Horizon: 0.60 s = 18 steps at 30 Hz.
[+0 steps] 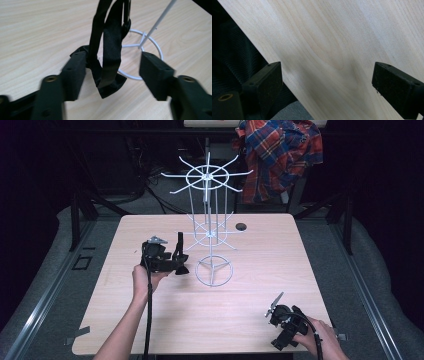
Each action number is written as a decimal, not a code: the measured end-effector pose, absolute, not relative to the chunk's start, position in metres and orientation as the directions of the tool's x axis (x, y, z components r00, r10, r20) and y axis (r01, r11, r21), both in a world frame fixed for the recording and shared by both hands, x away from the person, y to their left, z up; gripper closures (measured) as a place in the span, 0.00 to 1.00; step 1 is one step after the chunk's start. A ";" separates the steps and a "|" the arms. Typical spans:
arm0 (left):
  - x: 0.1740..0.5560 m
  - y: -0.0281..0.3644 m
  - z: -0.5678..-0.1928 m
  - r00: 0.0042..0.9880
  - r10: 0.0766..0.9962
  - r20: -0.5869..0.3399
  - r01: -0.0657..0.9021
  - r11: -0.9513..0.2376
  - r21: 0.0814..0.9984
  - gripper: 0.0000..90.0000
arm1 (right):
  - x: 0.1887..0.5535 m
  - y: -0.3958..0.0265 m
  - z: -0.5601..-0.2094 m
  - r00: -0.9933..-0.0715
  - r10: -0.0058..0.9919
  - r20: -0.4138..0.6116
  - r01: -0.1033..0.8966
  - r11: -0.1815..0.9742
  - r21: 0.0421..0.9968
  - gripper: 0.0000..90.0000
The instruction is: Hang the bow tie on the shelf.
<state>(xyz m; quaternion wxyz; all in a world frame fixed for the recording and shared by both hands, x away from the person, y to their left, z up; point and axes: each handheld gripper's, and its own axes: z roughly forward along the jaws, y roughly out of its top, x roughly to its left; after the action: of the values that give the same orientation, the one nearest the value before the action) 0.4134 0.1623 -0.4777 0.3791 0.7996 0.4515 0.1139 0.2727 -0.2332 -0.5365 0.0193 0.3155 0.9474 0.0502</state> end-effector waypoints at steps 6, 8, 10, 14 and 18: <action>0.401 0.162 -0.469 0.568 0.813 -0.125 0.626 -0.329 0.707 0.17 | 0.273 -0.233 -0.536 -0.801 0.598 -0.006 0.594 0.797 0.107 0.10; 0.395 0.164 -0.465 0.572 0.811 -0.123 0.621 -0.331 0.710 0.16 | 0.273 -0.234 -0.536 -0.803 0.595 -0.010 0.591 0.800 0.104 0.10; 0.392 0.165 -0.463 0.575 0.810 -0.119 0.617 -0.334 0.712 0.13 | 0.273 -0.234 -0.536 -0.804 0.595 -0.011 0.591 0.800 0.104 0.10; 0.378 0.168 -0.455 0.573 0.814 -0.090 0.608 -0.350 0.713 0.09 | 0.273 -0.233 -0.535 -0.803 0.596 -0.011 0.592 0.799 0.103 0.10; 0.370 0.174 -0.451 0.570 0.819 -0.060 0.608 -0.372 0.701 0.04 | 0.273 -0.232 -0.536 -0.806 0.592 -0.013 0.588 0.802 0.109 0.10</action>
<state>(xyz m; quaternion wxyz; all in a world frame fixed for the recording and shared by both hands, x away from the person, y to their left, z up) 0.3704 0.1740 -0.4505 0.3492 0.8144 0.4382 0.1512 0.2727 -0.2321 -0.5355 0.0232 0.3109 0.9489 0.0499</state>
